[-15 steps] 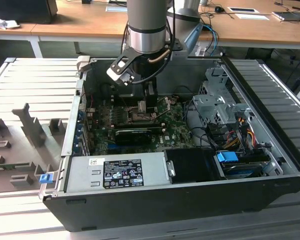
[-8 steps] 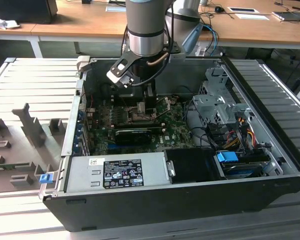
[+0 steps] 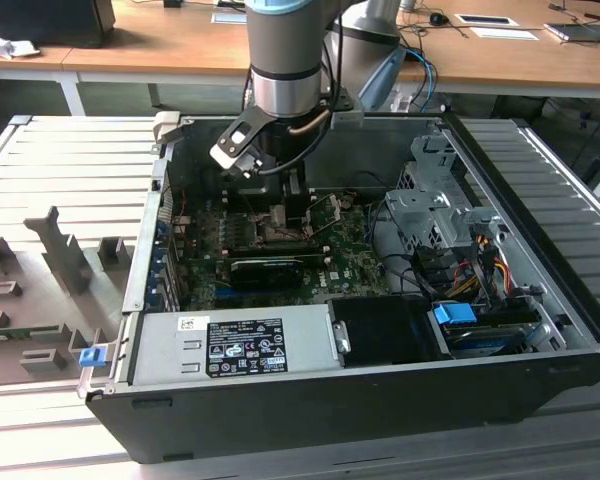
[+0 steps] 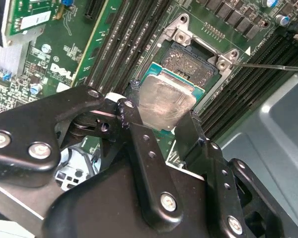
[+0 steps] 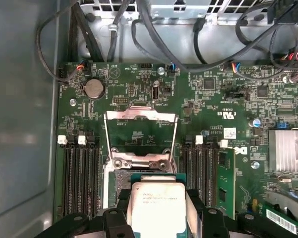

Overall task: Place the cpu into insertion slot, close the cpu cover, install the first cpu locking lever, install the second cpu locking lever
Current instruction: 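Place the cpu into insertion slot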

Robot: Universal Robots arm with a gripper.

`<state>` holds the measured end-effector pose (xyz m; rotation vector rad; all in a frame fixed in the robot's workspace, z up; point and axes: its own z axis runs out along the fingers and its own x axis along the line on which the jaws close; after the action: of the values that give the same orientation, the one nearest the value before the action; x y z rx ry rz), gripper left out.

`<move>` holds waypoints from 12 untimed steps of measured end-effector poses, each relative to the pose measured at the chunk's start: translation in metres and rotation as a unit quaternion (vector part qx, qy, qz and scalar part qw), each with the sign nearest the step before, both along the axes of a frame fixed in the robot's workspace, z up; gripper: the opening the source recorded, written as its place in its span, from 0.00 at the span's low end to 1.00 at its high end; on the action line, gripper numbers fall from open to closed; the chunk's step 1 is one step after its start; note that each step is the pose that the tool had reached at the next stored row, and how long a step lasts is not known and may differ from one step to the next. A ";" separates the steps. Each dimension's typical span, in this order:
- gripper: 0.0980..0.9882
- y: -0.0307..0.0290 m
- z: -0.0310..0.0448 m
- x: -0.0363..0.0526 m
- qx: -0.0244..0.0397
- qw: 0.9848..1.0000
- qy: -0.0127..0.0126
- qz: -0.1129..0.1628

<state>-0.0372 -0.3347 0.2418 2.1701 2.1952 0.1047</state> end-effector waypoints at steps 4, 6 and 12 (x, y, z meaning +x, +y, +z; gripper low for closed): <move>0.48 0.0021 -0.0042 -0.0022 0.000 1.000 0.000 0.000; 0.48 0.0039 -0.0078 -0.0039 0.000 1.000 0.000 0.000; 0.48 0.0115 -0.0196 -0.0070 0.000 1.000 0.000 0.000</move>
<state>-0.0441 -0.3232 0.2222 2.1702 2.1952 0.1048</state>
